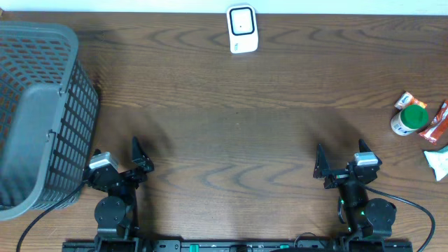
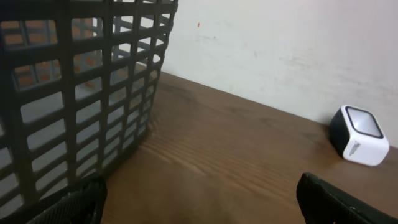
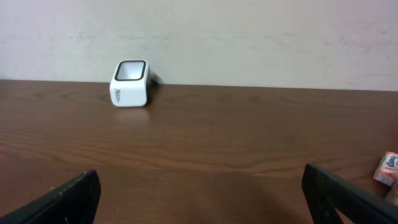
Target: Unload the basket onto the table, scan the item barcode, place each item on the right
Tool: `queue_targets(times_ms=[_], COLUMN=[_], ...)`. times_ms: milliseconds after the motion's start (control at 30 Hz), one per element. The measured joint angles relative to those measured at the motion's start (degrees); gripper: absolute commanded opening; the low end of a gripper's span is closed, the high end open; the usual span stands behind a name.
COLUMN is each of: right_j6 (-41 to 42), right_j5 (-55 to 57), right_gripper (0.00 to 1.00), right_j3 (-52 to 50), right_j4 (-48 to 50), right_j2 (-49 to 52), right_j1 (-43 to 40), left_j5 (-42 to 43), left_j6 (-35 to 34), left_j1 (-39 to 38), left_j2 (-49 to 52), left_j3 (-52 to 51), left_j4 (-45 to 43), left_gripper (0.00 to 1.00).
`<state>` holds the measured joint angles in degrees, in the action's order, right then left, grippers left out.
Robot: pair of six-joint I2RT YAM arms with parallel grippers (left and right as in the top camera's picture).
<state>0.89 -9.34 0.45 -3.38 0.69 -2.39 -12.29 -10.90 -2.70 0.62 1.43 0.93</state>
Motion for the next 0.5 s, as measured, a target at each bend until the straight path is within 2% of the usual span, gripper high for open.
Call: queue_targets(times_ms=[267, 500], right_j6=[0.0, 0.0], right_j5=[0.0, 0.0], right_gripper=[0.99, 0.99], right_j3=[0.0, 0.0], right_j4=[0.0, 0.0], right_j2=[0.0, 0.0], right_j1=[0.0, 0.0], left_j5=[0.0, 0.4], left_j6=[4.8, 5.4], left_j1=[0.0, 0.0], left_j2=[0.0, 0.0], left_j3=[0.0, 0.0], left_j4=[0.1, 0.2], left_gripper=[0.98, 0.98])
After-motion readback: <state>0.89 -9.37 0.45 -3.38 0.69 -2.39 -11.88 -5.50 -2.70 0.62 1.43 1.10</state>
